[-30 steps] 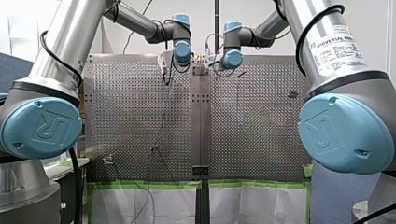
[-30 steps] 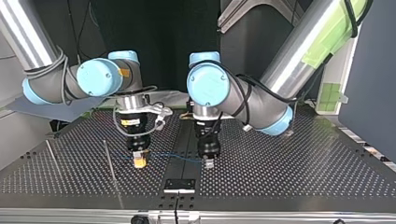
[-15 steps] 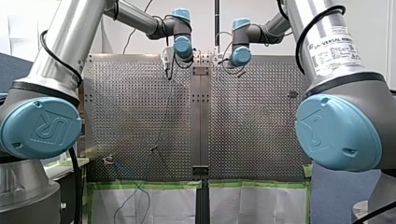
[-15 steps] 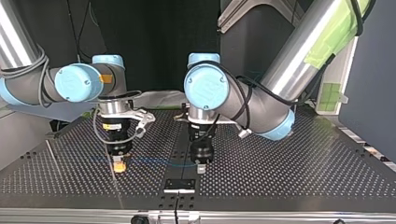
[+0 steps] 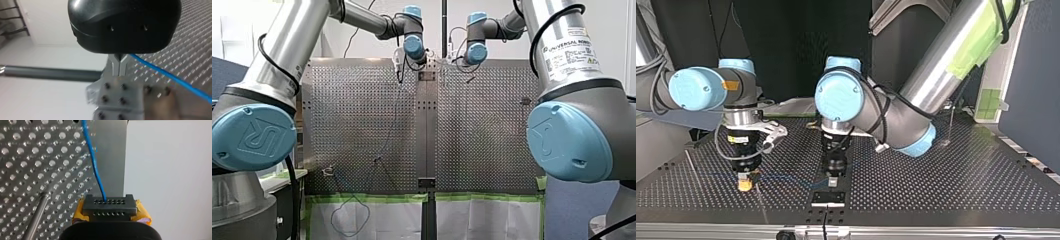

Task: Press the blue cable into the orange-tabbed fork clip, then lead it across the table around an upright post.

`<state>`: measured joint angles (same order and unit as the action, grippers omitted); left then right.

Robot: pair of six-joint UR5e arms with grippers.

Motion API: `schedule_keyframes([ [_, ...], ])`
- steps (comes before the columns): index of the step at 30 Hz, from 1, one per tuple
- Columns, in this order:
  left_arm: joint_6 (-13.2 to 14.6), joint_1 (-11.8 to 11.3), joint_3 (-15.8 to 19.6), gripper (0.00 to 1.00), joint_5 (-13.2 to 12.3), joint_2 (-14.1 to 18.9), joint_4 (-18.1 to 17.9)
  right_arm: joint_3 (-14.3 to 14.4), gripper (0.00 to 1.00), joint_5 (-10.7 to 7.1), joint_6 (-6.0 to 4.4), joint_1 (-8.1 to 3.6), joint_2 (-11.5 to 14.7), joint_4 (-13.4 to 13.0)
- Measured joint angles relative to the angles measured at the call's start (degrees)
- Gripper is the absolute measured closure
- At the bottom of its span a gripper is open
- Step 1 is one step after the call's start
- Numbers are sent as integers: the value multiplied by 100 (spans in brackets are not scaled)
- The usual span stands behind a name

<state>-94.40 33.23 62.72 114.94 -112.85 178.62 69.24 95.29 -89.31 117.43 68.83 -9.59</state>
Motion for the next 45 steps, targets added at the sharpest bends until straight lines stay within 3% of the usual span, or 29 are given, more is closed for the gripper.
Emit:
schedule_keyframes([
  [12, -51, 492, -646, 100, 102, -646, 560, -1, 100, -7, -35, -202, 37, 165],
  [21, -61, 483, -1145, 100, 144, -1068, 552, 0, 100, -32, -109, -341, 47, 188],
  [33, -68, 530, -1759, 100, 64, -1136, 548, -1, 100, -58, -168, -538, 64, 230],
  [45, 11, 544, -1874, 100, 4, -1555, 638, 7, 100, -121, -235, -761, 66, 236],
])
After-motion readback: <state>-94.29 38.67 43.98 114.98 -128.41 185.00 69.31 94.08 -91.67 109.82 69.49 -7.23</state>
